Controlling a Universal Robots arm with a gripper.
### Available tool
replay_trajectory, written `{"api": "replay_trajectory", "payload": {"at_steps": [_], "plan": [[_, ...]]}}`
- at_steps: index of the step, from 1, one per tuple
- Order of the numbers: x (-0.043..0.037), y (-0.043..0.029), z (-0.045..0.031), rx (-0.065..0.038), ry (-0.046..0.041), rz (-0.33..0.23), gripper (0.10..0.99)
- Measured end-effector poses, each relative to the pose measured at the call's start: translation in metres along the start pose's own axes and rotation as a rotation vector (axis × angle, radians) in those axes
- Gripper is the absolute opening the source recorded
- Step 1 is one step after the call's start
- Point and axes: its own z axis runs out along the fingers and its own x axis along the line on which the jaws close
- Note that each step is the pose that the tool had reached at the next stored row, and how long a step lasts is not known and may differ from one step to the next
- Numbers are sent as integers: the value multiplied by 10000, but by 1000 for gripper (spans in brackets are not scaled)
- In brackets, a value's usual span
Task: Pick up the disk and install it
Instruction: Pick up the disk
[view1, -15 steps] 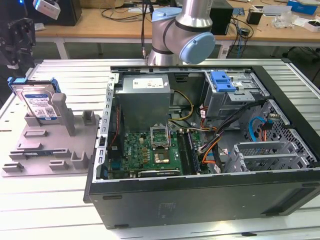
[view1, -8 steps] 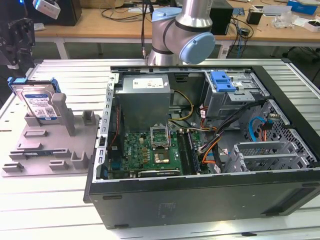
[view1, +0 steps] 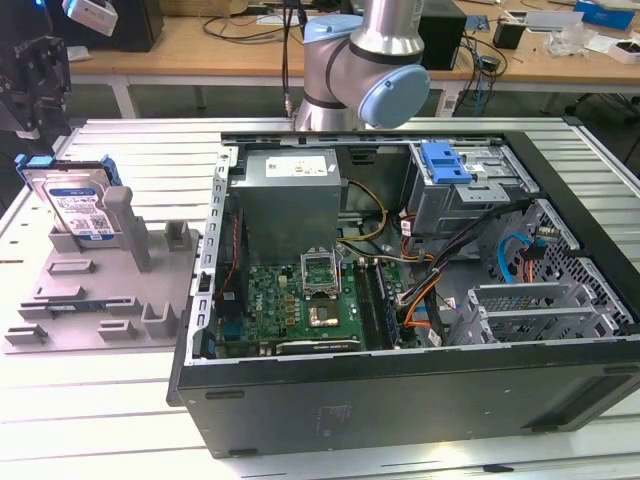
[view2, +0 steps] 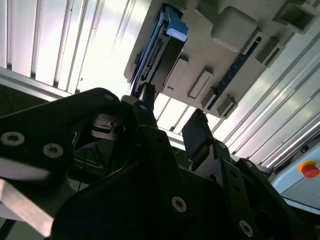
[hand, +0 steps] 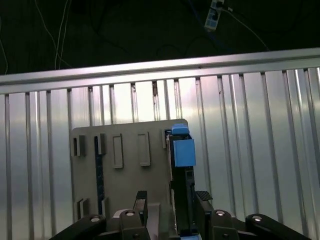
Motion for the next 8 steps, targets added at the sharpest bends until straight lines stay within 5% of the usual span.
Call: {"api": "replay_trajectory", "payload": {"at_steps": [5,8], "plan": [[6,92,11,82,-15,-12,498],[2,122,14,266,-32,-37,498]]}}
